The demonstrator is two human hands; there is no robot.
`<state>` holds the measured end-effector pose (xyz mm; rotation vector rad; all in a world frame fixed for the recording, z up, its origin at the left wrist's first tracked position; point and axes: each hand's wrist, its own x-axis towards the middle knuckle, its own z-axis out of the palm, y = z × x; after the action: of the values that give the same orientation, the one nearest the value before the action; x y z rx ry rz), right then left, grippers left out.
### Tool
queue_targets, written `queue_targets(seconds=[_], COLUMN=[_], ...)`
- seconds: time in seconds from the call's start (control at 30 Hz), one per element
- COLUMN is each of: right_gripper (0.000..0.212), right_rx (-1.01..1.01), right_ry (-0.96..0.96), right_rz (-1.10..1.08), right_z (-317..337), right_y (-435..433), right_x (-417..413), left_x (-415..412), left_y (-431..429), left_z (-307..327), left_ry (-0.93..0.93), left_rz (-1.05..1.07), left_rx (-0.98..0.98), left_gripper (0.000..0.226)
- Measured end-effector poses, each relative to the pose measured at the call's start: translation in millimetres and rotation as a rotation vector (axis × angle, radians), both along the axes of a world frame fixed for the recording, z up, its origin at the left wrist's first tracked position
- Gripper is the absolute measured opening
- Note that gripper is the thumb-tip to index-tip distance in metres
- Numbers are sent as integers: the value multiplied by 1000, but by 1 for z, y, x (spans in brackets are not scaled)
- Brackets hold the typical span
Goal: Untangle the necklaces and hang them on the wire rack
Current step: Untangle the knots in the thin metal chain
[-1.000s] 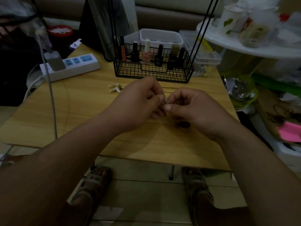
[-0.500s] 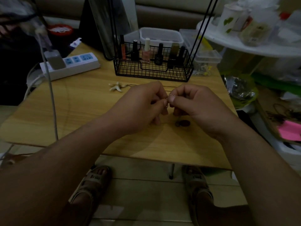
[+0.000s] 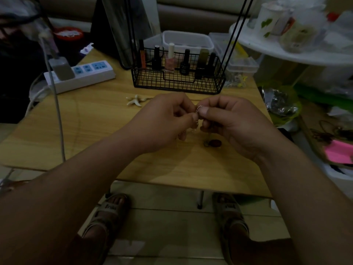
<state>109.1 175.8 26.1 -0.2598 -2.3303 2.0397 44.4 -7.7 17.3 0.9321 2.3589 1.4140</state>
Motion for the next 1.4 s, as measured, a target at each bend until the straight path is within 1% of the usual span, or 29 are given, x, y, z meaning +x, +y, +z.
queue_targets(seconds=[0.13,0.3,0.4,0.5,0.57,0.63,0.7,0.87,0.97,1.07,1.13,1.23,1.3,1.4], right_gripper=[9,7,6,14,19,18,17,30,27,19,16,9,4,5], right_rx=[-12,-78,-112,-127,-202,-281,-294,-139,-72,39,198,453,535,633], right_ry=[2,-15,-22,-78,-134,-166,-185,-220,-232,-174,-89,58,122,112], right_rz=[20,30,23,58,75,74,86,203,249,131,11,-145,-197,-189], right_z=[0,1,3,4,5,6,7,5,3,4,4,-2,-6,-7], right_y=[1,2,2,-2,-4,-5,-6,-7,-6,-2,-1,-4,-8,-9], right_x=[1,0,1,2,2,3,3,4,3,0,0,-2,-4,-5], left_x=[-1,-2,-1,0,1,2,3,3,4,0,-3,-4,-2,0], left_y=[-3,-4,-2,0,1,1,1,2,4,2,-1,-1,1,3], left_z=[4,9,8,6,4,3,1,-3,-8,-4,0,2,0,0], left_ry=[-87,-261,-305,-262,-170,-55,1,68,110,26,-29,-67,-76,-151], left_rz=[-14,-3,19,39,40,33,40,98,128,136,141,129,113,98], left_rx=[41,175,230,192,116,22,-22,9,33,85,82,14,-34,7], left_gripper=[7,11,10,15,13,9,11,17,19,12,15,19,16,11])
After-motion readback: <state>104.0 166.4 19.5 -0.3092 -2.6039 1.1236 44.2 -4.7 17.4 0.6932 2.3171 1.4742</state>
